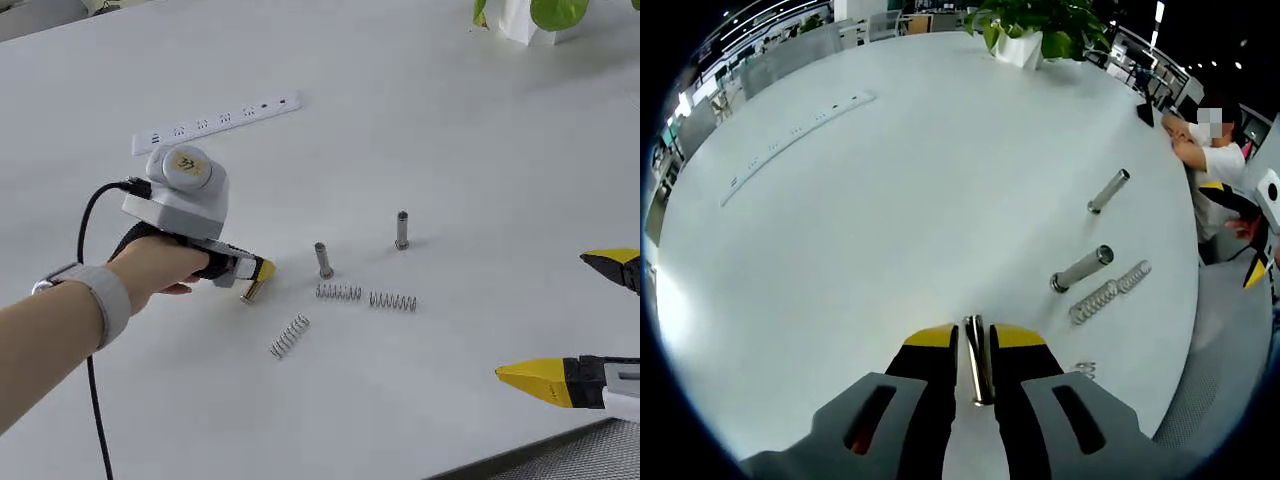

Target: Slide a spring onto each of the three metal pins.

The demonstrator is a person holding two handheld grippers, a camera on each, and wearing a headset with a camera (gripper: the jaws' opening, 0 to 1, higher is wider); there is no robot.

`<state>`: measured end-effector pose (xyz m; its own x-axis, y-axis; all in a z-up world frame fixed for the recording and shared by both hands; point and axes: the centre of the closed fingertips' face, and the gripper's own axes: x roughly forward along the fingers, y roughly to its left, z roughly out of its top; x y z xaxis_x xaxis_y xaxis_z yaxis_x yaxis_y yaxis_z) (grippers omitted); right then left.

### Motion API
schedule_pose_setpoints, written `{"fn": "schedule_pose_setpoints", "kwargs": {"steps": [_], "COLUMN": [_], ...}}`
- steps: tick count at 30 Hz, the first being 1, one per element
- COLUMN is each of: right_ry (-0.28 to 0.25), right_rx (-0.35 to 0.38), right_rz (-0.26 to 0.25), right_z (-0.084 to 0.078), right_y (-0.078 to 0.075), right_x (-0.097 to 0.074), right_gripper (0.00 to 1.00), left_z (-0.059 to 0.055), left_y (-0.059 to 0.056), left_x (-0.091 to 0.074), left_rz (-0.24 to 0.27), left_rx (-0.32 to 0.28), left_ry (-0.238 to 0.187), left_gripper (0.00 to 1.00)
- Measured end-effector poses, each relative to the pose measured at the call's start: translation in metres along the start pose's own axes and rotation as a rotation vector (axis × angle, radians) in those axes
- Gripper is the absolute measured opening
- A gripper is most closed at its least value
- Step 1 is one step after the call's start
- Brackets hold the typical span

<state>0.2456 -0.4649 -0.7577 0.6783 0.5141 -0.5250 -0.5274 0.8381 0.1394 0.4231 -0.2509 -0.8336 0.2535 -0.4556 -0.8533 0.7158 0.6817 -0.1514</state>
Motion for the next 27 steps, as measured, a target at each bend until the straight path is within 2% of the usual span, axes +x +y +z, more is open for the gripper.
{"fn": "schedule_pose_setpoints", "kwargs": {"steps": [11,22,27], "right_ry": [0.015,0.028,0.033], "right_rx": [-0.010,-0.024,-0.032], "right_rz": [0.009,0.024,0.027], "right_z": [-0.006,-0.010,-0.011], "right_y": [0.005,0.010,0.011], "right_x": [0.000,0.002,0.003], "right_gripper": [0.95,0.95,0.95], "left_z": [0.000,-0.001,-0.001], "left_y": [0.001,-0.001,0.000], "left_x": [0.005,0.007,0.007], "left_rz": [0.015,0.051,0.061], "left_rx": [-0.001,0.032,0.004], "left_ry": [0.017,0.054,0.052], "left_gripper": [0.05,0.05,0.05]}}
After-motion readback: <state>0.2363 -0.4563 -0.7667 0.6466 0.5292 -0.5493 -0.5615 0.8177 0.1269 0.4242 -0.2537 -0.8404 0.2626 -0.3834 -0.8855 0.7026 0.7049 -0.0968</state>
